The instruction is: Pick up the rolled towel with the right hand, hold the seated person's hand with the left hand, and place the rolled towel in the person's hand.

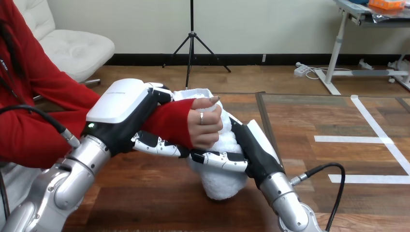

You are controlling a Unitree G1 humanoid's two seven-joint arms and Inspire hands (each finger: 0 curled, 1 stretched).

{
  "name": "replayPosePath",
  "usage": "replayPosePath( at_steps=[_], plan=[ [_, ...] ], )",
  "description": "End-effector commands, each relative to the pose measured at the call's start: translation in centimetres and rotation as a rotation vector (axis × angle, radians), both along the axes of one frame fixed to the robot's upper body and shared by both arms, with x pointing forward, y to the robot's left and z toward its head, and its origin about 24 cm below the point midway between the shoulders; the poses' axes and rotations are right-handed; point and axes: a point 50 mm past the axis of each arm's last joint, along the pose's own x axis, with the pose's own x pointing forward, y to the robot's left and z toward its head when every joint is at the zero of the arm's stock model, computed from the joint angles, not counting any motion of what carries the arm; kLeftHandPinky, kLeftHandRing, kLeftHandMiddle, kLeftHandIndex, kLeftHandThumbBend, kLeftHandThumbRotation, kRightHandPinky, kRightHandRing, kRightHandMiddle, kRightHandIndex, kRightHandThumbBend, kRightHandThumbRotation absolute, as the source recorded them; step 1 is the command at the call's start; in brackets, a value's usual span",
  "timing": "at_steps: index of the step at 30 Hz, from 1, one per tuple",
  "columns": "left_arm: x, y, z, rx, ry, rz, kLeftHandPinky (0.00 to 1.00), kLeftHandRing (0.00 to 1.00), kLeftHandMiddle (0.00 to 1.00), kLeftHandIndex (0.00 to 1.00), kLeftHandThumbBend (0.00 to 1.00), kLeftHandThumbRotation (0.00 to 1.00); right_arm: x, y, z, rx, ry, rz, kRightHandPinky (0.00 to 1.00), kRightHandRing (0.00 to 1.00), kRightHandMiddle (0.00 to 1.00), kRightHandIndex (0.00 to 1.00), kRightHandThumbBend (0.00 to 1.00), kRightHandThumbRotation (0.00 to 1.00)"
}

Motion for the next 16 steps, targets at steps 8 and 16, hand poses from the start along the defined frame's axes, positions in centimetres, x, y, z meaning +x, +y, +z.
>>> replayPosePath(
  at_steps=[8, 16],
  plan=[
    [-0.7, -0.3, 1.1, -0.019, -0.063, -0.038, 0.95, 0.99, 0.99, 1.0, 1.0, 0.45, 0.7, -0.8, 1.5, -0.014, -0.06, -0.005, 0.83, 0.87, 0.88, 0.93, 1.0, 0.63],
    [-1.3, 0.2, 0.3, -0.03, -0.051, -0.026, 0.97, 1.0, 1.0, 1.0, 1.0, 0.5, 0.4, -1.4, 1.1, -0.015, -0.041, -0.018, 0.83, 0.88, 0.89, 0.93, 1.0, 0.64]
  ],
)
